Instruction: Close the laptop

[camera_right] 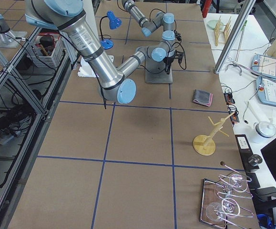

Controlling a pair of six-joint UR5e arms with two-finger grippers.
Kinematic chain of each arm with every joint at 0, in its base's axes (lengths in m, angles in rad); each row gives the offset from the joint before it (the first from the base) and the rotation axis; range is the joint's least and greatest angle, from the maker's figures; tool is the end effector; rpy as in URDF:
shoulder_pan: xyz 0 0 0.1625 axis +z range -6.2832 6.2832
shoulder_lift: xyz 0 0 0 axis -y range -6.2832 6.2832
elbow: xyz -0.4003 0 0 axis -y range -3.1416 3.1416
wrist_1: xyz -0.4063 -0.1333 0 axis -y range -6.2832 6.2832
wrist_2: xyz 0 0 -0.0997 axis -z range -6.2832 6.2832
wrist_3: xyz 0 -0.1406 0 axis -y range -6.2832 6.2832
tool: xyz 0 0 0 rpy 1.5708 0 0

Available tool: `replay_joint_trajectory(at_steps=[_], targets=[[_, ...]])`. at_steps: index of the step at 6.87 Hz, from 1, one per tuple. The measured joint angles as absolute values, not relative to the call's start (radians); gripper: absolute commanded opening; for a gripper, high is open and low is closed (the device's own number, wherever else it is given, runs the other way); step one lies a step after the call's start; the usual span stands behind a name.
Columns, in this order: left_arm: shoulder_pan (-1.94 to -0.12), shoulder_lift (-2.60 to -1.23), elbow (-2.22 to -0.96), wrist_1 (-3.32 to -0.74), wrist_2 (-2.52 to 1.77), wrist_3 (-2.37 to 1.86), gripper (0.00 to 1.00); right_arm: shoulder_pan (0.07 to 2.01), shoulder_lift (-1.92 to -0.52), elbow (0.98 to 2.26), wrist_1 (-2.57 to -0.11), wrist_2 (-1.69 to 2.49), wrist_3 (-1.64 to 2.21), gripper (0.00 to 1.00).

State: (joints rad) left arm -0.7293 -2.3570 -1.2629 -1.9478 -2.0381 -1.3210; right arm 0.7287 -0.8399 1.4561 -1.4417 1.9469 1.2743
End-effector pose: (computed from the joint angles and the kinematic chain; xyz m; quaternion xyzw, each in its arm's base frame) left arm 0.5530 -0.5880 0.2654 0.0038 0.4551 -0.1169 0.8827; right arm -0.5132 -0.5675 0.2542 0.0237 -0.3971 0.1297 0.9083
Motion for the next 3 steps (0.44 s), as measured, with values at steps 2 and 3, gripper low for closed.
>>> replay_joint_trajectory(at_steps=[2,3], targets=[[-0.827,-2.261,-1.330,-1.914,-2.146,-1.181,1.00,0.818,-0.958,1.563,-1.503,1.995,1.084,1.00],[-0.898,-2.199,-1.376,-1.873,-2.208,-1.059,1.00,0.878,-1.041,1.614,-1.512,2.041,0.965,1.00]])
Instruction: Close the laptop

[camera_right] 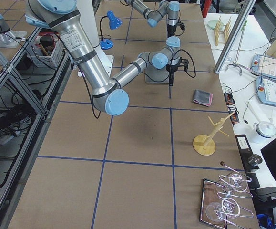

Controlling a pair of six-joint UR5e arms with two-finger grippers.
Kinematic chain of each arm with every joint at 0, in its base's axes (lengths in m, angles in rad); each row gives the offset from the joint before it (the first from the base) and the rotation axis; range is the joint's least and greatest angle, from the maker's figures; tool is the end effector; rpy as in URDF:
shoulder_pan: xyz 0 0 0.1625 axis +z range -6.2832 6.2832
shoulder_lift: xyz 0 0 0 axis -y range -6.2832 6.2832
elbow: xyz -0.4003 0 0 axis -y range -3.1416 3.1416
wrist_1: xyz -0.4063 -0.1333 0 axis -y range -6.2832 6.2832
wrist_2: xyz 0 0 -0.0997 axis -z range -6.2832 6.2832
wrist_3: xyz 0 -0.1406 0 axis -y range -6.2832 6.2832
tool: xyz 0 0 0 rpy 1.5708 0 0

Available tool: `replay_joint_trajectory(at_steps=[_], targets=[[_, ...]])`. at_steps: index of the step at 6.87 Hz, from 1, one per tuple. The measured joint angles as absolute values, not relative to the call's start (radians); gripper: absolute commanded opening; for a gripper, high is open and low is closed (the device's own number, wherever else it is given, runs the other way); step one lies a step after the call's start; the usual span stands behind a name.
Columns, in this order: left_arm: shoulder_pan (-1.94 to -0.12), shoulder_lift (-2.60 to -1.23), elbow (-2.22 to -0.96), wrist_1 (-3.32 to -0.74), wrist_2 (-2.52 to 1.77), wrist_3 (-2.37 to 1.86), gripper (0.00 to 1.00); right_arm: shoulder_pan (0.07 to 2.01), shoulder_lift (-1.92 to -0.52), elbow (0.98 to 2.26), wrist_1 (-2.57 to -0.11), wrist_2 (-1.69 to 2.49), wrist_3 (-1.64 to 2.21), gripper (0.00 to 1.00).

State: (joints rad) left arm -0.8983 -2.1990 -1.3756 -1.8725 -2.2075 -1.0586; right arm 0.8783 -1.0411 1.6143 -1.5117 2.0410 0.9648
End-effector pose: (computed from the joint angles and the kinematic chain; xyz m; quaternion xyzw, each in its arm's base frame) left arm 0.4307 -0.6207 0.3329 -0.0013 0.4491 -0.0597 0.8915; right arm -0.3922 -0.5817 0.3298 0.0412 -0.3725 0.0537 0.9256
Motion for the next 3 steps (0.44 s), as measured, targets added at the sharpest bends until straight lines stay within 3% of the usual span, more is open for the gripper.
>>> replay_joint_trajectory(at_steps=[3], targets=[[-1.145,-1.978,-1.520,-1.654,-2.288,-0.472,0.99,1.134,-1.322,1.682,-1.510,2.183,0.452,1.00]])
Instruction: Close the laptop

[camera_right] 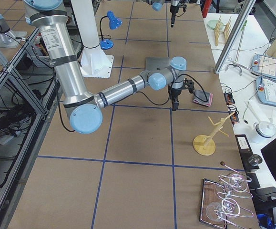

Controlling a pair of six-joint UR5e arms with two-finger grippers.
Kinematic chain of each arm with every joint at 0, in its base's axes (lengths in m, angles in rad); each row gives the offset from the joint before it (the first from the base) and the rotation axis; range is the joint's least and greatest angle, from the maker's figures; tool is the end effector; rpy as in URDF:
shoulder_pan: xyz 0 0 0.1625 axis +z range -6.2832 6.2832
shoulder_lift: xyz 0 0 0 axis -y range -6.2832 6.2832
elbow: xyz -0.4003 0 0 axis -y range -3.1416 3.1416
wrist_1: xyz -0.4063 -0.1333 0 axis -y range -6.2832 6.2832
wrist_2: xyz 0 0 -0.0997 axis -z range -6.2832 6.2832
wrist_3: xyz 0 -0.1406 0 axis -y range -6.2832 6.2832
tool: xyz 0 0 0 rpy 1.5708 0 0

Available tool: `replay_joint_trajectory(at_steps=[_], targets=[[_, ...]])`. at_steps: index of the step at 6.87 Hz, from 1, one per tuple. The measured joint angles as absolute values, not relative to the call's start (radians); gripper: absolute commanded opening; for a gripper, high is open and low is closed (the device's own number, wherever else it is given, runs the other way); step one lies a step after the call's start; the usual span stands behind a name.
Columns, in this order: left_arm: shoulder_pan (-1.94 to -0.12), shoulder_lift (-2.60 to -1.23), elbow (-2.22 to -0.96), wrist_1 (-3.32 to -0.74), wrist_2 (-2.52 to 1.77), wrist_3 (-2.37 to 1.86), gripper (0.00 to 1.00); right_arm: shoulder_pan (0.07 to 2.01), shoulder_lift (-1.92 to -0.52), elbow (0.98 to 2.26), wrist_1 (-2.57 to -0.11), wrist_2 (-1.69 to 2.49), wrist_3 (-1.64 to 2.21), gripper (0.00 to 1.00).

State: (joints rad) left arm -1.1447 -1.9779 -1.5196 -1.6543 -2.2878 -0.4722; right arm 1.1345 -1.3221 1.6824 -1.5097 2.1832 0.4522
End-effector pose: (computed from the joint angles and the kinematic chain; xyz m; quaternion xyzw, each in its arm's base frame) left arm 0.2416 -0.6312 0.4420 0.0352 0.3971 0.0554 0.9154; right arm -0.2131 -0.5812 0.4714 0.0534 -0.3519 -0.0556 0.9329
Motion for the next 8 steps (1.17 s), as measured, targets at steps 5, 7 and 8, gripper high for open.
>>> replay_joint_trajectory(at_steps=[5,7,8], targets=[[-1.524,-1.640,-1.642,-1.366,-2.296,-0.036,1.00,1.520,-1.677,1.677,-1.505,2.307,-0.063,1.00],[-1.544,-1.557,-1.711,-1.359,-2.317,-0.022,1.00,1.531,-1.693,1.660,-1.501,2.306,-0.066,1.00],[-1.546,-1.545,-1.731,-1.361,-2.323,-0.021,1.00,1.532,-1.694,1.652,-1.498,2.306,-0.067,1.00]])
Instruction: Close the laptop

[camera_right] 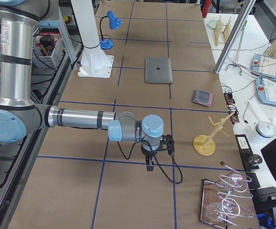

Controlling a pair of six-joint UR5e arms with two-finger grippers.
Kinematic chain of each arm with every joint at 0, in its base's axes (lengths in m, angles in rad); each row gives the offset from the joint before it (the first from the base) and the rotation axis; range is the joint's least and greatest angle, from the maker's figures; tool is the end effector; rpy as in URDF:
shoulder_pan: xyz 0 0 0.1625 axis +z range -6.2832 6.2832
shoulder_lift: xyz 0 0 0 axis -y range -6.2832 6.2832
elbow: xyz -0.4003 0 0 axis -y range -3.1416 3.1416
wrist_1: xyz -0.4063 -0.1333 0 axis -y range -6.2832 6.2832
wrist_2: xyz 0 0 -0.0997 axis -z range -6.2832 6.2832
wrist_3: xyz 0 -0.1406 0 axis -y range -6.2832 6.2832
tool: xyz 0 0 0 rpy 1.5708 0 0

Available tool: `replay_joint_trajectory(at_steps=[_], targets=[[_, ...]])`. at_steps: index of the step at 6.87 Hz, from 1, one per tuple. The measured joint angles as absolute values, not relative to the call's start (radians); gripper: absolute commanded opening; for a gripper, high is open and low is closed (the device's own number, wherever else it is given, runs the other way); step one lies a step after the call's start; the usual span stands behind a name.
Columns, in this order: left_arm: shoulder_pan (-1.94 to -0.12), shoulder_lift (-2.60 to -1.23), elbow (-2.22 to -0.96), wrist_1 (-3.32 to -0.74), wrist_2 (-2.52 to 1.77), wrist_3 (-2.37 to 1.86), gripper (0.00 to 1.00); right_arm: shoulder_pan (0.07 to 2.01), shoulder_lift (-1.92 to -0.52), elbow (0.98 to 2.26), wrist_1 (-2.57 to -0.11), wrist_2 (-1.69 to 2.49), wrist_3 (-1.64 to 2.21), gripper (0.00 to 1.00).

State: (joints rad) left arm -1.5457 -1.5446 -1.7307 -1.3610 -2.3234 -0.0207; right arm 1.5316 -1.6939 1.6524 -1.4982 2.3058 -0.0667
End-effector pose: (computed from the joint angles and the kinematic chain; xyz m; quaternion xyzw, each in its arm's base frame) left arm -0.0250 -0.4846 0.6184 -0.0438 0.3663 -0.0119 0.9294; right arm 0.0210 -0.4609 0.6778 0.0194 -0.3590 -0.0550 0.9315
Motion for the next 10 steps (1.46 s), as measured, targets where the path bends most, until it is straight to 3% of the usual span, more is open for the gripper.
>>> replay_joint_trajectory(at_steps=[10], targets=[[-1.536,-1.529,-1.734,-1.435,-2.313,-0.023,1.00,1.532,-1.699,1.652,-1.488,2.346,-0.078,1.00]])
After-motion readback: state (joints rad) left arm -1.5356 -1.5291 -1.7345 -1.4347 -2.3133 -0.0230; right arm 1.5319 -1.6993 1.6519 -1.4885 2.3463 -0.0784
